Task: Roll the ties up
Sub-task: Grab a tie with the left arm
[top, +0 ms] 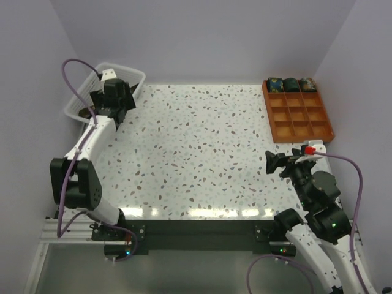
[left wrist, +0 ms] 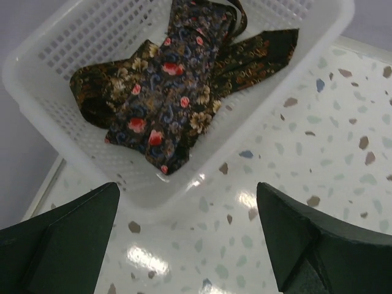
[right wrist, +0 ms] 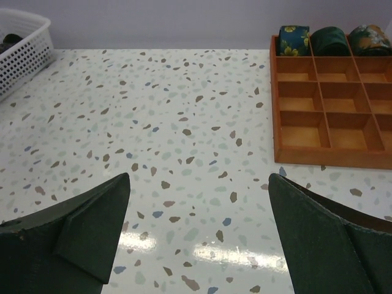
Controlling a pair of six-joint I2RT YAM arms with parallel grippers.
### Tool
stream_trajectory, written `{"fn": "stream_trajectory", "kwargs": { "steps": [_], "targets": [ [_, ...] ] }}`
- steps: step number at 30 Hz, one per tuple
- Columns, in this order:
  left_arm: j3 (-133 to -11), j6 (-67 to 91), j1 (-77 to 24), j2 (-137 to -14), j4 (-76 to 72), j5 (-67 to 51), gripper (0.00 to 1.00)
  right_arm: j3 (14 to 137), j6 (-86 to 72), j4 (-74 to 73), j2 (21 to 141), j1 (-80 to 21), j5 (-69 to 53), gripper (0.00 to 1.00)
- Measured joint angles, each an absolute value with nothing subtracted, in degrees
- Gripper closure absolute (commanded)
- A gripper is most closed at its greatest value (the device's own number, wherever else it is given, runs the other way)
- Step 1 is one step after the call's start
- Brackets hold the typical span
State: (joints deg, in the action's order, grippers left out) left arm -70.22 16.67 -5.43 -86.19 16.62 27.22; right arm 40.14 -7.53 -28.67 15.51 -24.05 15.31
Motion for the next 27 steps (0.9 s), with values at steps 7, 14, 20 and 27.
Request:
{"fn": "stream_trajectory", "kwargs": {
  "steps": [7,14,20,27],
  "targets": [
    [-87.02,12.8,-0.89,-106.43,12.32,30.79,0.0,40.12,-7.53,-28.71,16.99,-24.1,15.46,0.01],
    [-99.98,10.5,2.48,-122.43,12.45,32.03,0.02,40.12,-7.51,-28.86,19.73,-24.1,15.51,0.01],
    [-103.53,7.64,3.05,-130.47,12.49,34.39,0.11,40.12,-7.49,-29.21,22.63,-24.1,15.27,0.01],
    [-103.72,6.63,3.66,-132.7,12.53,33.74,0.44,40.12,-7.46,-29.19,23.2,-24.1,15.29,0.01]
  ]
}}
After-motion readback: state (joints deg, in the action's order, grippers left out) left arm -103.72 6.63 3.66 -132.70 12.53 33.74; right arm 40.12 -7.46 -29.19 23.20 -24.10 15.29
